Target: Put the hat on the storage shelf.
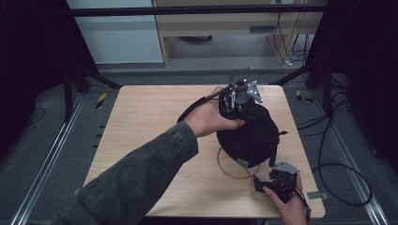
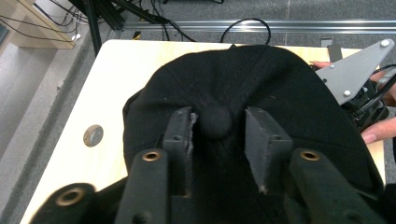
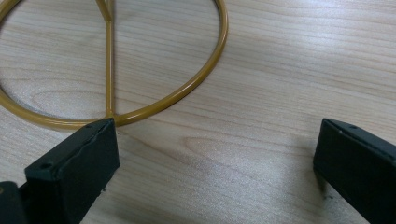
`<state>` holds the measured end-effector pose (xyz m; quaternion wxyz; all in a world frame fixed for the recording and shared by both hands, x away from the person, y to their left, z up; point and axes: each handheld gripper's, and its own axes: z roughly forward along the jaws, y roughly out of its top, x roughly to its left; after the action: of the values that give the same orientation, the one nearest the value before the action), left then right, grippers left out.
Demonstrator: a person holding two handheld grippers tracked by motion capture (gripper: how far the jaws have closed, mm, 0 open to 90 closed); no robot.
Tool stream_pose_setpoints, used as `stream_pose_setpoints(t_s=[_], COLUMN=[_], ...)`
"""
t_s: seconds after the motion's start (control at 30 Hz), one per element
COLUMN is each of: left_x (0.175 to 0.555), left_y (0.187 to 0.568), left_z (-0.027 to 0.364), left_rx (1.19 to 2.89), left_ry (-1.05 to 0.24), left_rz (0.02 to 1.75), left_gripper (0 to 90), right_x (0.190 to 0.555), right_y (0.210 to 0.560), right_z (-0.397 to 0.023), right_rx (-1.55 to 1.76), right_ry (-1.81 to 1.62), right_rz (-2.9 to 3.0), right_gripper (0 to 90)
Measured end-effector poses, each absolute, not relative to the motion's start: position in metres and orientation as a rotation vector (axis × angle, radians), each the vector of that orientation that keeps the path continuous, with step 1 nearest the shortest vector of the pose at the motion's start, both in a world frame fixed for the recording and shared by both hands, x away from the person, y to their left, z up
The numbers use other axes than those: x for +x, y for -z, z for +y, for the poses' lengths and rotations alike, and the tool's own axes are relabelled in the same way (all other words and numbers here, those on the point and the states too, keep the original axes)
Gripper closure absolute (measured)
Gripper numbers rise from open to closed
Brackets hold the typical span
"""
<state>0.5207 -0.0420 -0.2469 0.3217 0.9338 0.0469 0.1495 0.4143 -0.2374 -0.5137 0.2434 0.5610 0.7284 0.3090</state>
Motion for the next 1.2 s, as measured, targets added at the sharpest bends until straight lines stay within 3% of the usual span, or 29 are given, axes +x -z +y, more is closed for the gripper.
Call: stream_pose_setpoints(t_s=[0.1,0.37,0.67,1.2], left_x=[0.521,0.520,0.515,0.502], left_y=[0.247,0.247,0.247,0.241], left_z=[-0.041,-0.039,-0.040,-0.034], left_rx=[2.451,2.448,2.425,2.401], left_ry=[-0.402,-0.413,-0.414,-0.421], left_rz=[0.132,0.125,0.139,0.133], left_gripper=[47.9,33.2,10.5,5.4], right_x=[0.414,0.414,0.414,0.415], right_y=[0.514,0.514,0.514,0.514], right_z=[-0.238,-0.238,-0.238,-0.237], right_rx=[1.526,1.528,1.530,1.529], right_ry=[-0.847,-0.848,-0.848,-0.850], right_rz=[1.995,1.993,1.994,1.995], right_gripper=[0.4,0.4,0.4,0.4])
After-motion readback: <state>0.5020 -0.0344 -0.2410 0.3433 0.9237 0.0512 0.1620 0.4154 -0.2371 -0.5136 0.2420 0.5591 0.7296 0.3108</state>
